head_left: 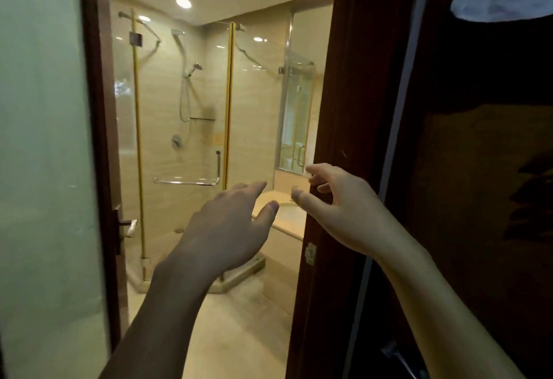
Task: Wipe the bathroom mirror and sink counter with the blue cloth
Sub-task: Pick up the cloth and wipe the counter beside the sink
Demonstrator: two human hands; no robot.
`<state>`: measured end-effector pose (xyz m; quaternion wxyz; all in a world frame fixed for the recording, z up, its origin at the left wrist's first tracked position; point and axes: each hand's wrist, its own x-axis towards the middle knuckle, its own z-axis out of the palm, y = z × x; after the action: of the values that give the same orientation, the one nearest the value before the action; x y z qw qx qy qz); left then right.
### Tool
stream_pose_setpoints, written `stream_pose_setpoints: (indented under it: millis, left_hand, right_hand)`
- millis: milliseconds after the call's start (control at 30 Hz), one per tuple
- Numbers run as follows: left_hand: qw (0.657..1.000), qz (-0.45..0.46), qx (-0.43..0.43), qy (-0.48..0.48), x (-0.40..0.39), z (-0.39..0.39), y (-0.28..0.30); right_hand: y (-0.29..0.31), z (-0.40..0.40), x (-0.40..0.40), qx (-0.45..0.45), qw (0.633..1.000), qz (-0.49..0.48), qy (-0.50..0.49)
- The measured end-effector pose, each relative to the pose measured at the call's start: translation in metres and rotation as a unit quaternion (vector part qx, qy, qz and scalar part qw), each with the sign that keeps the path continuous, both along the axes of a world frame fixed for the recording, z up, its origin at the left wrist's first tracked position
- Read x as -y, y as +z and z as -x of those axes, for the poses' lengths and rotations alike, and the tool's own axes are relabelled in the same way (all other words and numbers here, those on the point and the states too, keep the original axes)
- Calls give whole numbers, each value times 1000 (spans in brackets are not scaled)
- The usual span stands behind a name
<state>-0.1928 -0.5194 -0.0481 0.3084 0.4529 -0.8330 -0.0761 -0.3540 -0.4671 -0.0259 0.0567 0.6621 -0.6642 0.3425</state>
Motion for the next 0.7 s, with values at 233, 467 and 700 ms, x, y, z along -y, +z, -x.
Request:
stream_pose_setpoints:
  millis: [233,467,700]
  left_hand:
    - [999,18,-15,44,138,34,13]
    - [1000,6,-9,26,274,53,0]
    - [998,12,-22,-63,445,83,-5]
  right_hand:
    - [3,36,156,16,998,5,55]
    - [-9,51,291,-8,996,-49,73]
    - [-19,74,435,13,1000,-21,1]
